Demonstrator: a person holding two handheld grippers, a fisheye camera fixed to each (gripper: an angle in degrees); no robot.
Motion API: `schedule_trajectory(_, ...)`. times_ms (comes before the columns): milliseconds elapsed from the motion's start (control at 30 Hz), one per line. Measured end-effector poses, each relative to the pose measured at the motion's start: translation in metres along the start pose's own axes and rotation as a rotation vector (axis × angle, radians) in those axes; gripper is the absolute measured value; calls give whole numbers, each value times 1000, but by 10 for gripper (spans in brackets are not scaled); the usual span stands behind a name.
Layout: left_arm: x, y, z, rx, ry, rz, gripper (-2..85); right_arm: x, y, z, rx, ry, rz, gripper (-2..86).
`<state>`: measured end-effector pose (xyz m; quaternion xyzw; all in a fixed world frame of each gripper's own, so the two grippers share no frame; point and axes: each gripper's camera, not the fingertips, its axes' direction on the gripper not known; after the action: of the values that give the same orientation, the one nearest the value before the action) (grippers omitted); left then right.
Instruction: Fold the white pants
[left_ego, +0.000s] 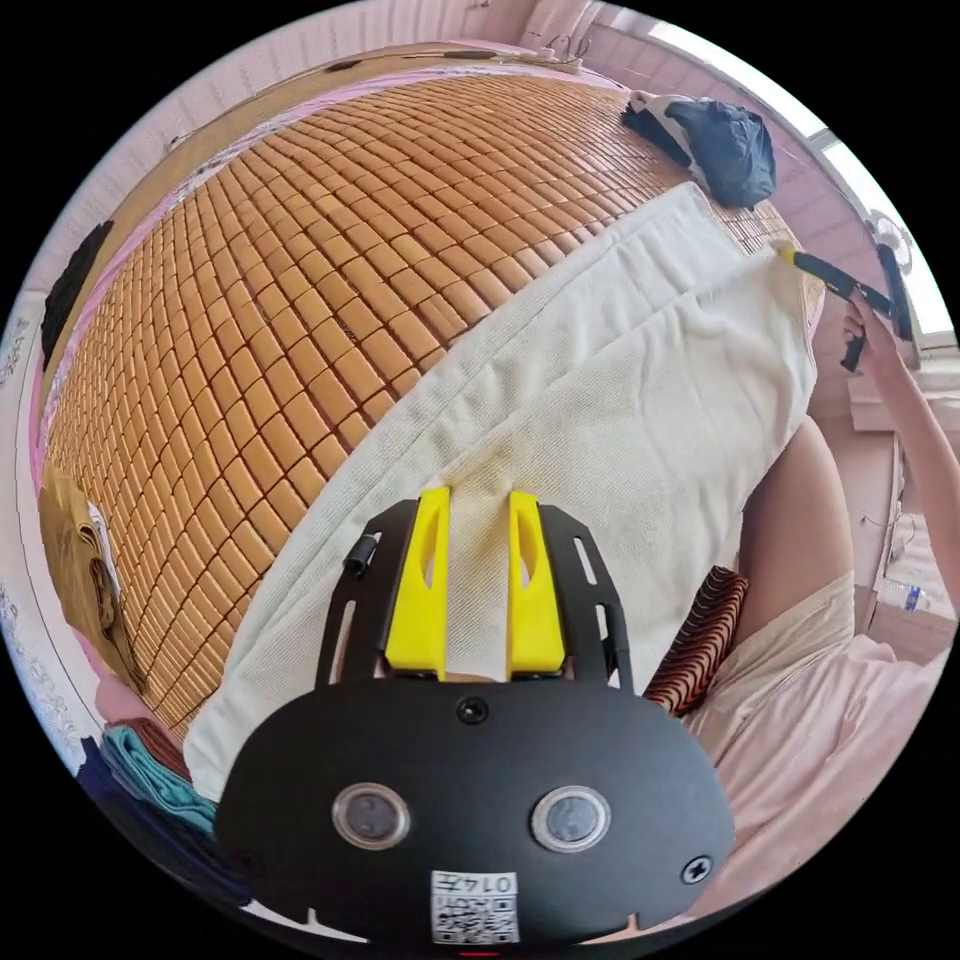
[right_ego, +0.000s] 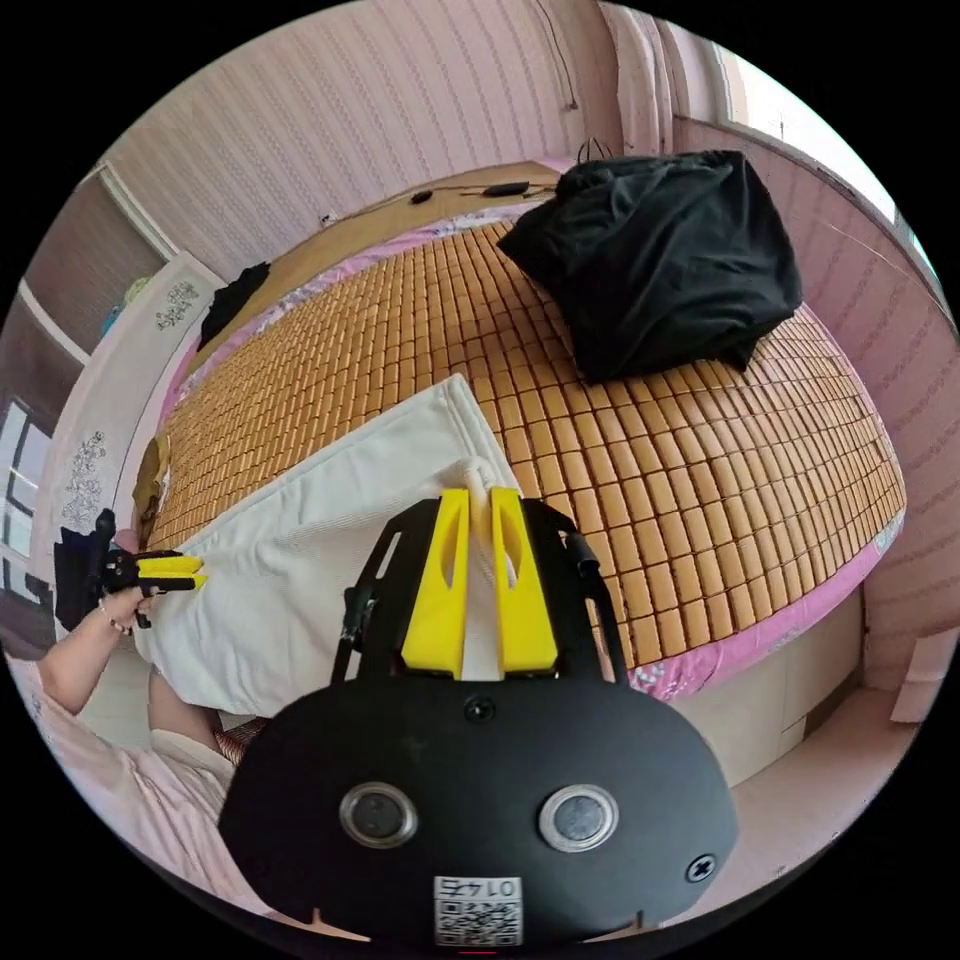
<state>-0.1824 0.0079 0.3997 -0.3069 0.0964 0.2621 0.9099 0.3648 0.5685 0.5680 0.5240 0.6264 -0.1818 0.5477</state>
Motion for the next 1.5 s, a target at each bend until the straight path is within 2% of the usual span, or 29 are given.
schedule_trajectory(67, 6, 7, -6, 31, -8, 17, 0, -4, 13, -32, 52, -39, -26, 38)
schedule_trajectory(233, 10, 40, -66, 216, 54, -33, -9, -25, -9, -104, 76, -78, -154, 32)
schedule_trajectory(333, 1, 49, -91, 334, 52, -124, -7, -30, -62, -95, 22, -110, -192, 38)
schedule_trajectory(400, -6, 36, -82, 379, -26, -184, -1, -26, -105, -49, -47, -132, -184, 49)
schedule_trajectory(467, -18, 22, -58, 341, -46, -249, 11, -18, -122, -2, -153, -94, -122, 56)
schedule_trajectory(533, -28, 11, -32, 254, 50, -276, 31, -7, -118, 28, -255, -53, -45, 57)
schedule_trajectory(567, -29, 7, -24, 215, 74, -284, 50, -3, -104, 31, -251, -48, -24, 58)
schedule_trajectory(733, 10, 21, -41, 279, 56, -163, 58, 27, -2, 11, -130, -53, 104, 66)
schedule_trajectory(867, 54, 36, -20, 184, 88, -35, 65, 50, 66, 24, -109, -45, 276, 97)
schedule_trajectory(1000, 75, 41, 20, 54, 93, -16, 79, 58, 60, 36, -33, -83, 350, 105)
schedule_trajectory(1133, 72, 43, 27, 73, 91, -44, 76, 65, 46, 53, -142, -98, 403, 47)
schedule_trajectory(1167, 69, 44, 26, 67, 109, -54, 75, 65, 48, 38, -95, -107, 403, 27)
schedule_trajectory(1267, 68, 49, 16, 103, 121, -46, 72, 65, 72, 0, -12, -130, 414, 18)
schedule_trajectory(1400, 66, 54, 29, 70, 150, -61, 71, 93, 105, 38, -129, -98, 530, 21)
schedule_trajectory(1500, 64, 56, 27, 79, 154, -70, 74, 93, 118, 18, 4, -121, 552, 34)
